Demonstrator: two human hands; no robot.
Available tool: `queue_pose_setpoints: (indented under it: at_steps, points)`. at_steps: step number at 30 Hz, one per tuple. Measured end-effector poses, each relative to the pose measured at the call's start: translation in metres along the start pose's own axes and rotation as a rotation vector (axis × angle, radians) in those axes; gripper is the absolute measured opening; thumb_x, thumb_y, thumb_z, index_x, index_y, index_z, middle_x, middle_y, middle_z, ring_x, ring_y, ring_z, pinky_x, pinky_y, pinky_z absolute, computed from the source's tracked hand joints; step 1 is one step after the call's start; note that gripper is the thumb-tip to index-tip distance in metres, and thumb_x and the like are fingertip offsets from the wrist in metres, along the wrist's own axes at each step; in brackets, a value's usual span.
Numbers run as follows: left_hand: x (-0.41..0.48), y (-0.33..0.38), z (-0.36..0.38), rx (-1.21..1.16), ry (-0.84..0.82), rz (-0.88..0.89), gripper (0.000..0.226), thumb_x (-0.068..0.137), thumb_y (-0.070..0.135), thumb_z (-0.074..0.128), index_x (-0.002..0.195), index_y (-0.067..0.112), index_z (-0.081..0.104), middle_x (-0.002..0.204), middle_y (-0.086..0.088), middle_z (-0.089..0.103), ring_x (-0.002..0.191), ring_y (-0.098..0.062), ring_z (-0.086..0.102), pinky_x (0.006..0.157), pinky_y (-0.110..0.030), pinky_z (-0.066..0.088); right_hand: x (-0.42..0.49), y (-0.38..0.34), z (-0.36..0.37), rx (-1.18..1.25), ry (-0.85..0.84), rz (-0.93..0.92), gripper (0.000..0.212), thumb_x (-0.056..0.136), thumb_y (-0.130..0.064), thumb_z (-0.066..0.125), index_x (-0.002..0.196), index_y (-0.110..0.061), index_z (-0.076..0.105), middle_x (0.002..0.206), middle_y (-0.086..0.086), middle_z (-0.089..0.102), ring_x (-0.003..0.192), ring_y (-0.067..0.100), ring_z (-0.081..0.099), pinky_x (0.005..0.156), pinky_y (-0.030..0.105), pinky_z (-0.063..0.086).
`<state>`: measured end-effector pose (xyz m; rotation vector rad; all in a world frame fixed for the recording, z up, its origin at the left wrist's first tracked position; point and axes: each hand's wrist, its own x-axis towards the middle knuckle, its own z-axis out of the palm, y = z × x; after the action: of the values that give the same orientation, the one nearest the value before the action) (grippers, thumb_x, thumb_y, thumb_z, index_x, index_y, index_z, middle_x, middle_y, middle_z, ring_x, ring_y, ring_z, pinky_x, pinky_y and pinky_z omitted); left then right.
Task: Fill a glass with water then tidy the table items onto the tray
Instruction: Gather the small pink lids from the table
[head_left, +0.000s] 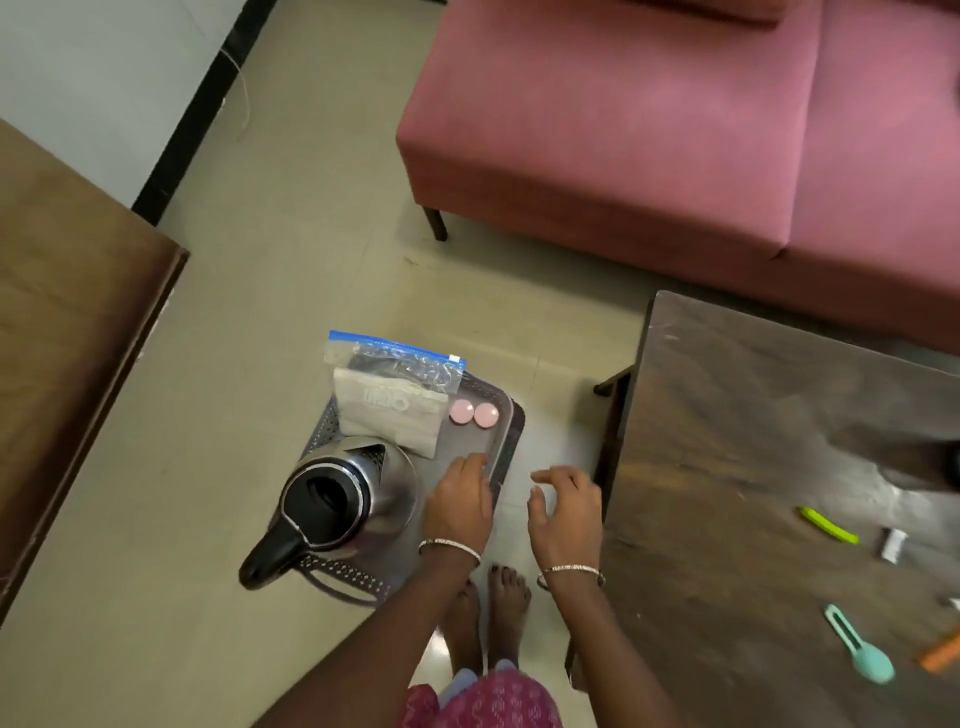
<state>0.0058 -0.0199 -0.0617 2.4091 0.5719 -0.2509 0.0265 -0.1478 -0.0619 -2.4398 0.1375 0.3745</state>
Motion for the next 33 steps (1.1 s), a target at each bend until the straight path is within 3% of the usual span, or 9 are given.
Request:
queue_pose_setpoints:
  at_steps: [7,10,17,27,33]
  points:
    - [-0.058,0.045,-0.02,0.019,-0.048,0.129,0.012,0.089,0.012,0.055,0.096,0.015,0.065,0.095,-0.007,0.064,0.086,-0.027,0.062,0.076,-0.035,0.048,-0.069,0.014,-0.064,0.125,-0.035,0.17,0.015,0.085,-0.006,0.065,0.092,-0.015,0.075,0.09,0.0,0.075,0.084,0.017,0.069,0.076,0.02,0.048]
    - [-0.074,0.066,-0.015,0.033,-0.088,0.147,0.013,0.087,0.013,0.057,0.096,0.017,0.066,0.097,-0.006,0.064,0.088,-0.027,0.062,0.077,-0.036,0.051,-0.088,0.022,-0.083,0.127,-0.051,0.21,0.016,0.086,-0.01,0.063,0.095,-0.015,0.075,0.093,0.0,0.075,0.086,0.018,0.069,0.081,0.028,0.053]
    - [-0.124,0.128,0.015,0.033,-0.173,0.294,0.012,0.089,0.015,0.055,0.095,0.017,0.065,0.093,-0.002,0.062,0.085,-0.02,0.061,0.079,-0.034,0.051,-0.127,0.066,-0.131,0.103,-0.041,0.243,0.019,0.086,-0.017,0.056,0.096,-0.023,0.071,0.09,0.0,0.074,0.086,0.021,0.068,0.07,0.027,0.046]
    - [-0.211,0.219,0.094,0.088,-0.182,0.332,0.009,0.089,0.015,0.054,0.089,0.02,0.062,0.088,0.003,0.062,0.083,-0.016,0.059,0.075,-0.028,0.049,-0.167,0.206,-0.232,0.14,0.045,0.281,0.014,0.085,-0.019,0.058,0.092,-0.021,0.07,0.087,0.001,0.074,0.087,0.025,0.067,0.074,0.031,0.048]
    - [-0.267,0.288,0.163,0.032,-0.215,0.316,0.013,0.085,0.008,0.056,0.091,0.013,0.066,0.089,-0.004,0.066,0.087,-0.024,0.061,0.078,-0.035,0.048,-0.193,0.309,-0.316,0.192,0.12,0.366,0.012,0.084,-0.018,0.06,0.088,-0.021,0.071,0.084,-0.001,0.074,0.086,0.023,0.069,0.076,0.033,0.052]
